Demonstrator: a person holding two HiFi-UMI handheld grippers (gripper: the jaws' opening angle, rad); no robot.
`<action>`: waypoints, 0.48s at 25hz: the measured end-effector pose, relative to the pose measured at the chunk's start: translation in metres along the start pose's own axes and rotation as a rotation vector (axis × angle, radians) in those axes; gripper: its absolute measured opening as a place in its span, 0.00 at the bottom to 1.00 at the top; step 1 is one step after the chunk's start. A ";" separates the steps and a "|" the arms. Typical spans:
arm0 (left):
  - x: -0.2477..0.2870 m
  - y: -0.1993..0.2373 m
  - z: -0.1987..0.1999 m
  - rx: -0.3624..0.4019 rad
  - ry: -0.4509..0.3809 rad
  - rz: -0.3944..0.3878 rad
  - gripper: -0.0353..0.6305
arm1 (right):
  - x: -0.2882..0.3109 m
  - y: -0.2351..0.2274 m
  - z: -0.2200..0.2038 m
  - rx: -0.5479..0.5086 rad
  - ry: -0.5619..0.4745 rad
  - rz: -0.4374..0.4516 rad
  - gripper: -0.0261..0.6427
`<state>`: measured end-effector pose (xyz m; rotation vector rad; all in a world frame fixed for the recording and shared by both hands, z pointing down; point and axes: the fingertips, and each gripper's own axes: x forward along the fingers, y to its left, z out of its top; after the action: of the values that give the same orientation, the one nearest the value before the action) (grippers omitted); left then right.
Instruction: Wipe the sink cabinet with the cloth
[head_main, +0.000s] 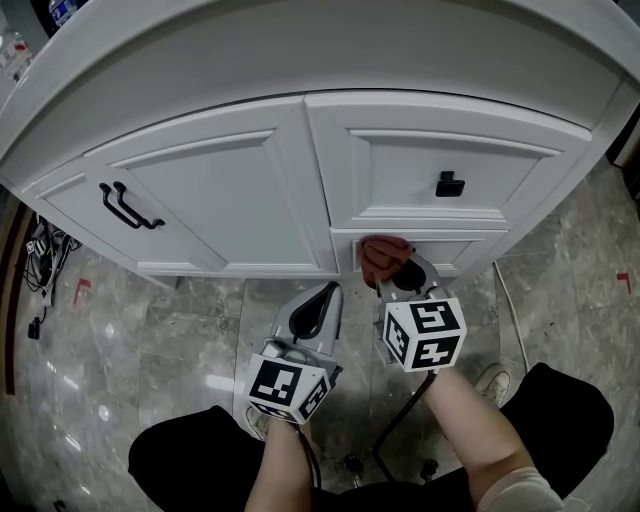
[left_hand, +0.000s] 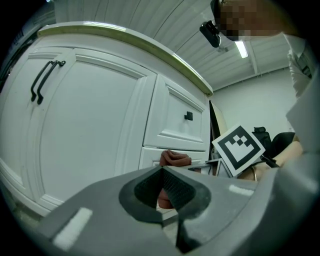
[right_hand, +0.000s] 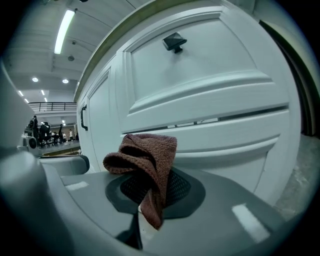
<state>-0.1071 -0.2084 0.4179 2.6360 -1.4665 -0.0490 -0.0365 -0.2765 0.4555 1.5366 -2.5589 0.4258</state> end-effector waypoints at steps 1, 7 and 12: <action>0.002 -0.003 -0.001 0.006 0.004 -0.006 0.05 | -0.002 -0.005 -0.001 0.002 0.003 -0.008 0.17; 0.017 -0.018 0.000 0.003 0.000 -0.028 0.05 | -0.018 -0.037 0.000 0.037 0.005 -0.060 0.17; 0.032 -0.038 0.001 -0.005 0.006 -0.059 0.05 | -0.036 -0.066 0.004 0.090 -0.006 -0.100 0.17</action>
<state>-0.0584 -0.2157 0.4134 2.6731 -1.3844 -0.0496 0.0389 -0.2767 0.4545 1.6892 -2.4857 0.5318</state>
